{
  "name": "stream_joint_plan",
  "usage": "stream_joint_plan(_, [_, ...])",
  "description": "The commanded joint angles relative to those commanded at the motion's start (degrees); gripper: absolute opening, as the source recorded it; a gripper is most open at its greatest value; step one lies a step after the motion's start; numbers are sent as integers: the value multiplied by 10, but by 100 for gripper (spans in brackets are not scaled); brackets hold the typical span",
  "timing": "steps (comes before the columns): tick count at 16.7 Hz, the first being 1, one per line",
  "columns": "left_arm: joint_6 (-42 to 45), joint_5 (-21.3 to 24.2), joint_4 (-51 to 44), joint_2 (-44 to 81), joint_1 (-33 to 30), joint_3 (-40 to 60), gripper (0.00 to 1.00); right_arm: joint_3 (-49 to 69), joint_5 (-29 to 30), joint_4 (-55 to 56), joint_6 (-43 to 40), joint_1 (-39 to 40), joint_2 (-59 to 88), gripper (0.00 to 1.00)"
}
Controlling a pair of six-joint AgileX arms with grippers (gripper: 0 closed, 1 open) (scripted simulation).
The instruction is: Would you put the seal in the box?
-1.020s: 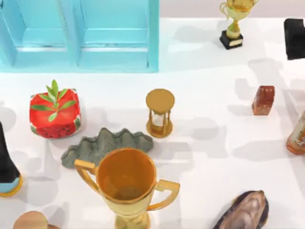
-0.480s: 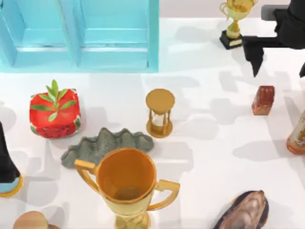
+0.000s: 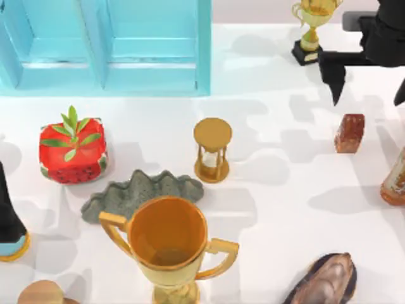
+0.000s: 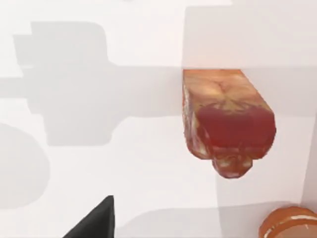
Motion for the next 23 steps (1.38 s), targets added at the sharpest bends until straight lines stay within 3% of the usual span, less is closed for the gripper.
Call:
stream_joint_plan(9, [0,0,0,0,0,0,100,-163,0,191,2,5,27,100])
stream_joint_plan(14, [0,0,0,0,0,0,100,-175,0,205,2,4,31,100])
stream_joint_plan(23, [0,0,0,0,0,0,100,-175,0,205,2,4,31,32])
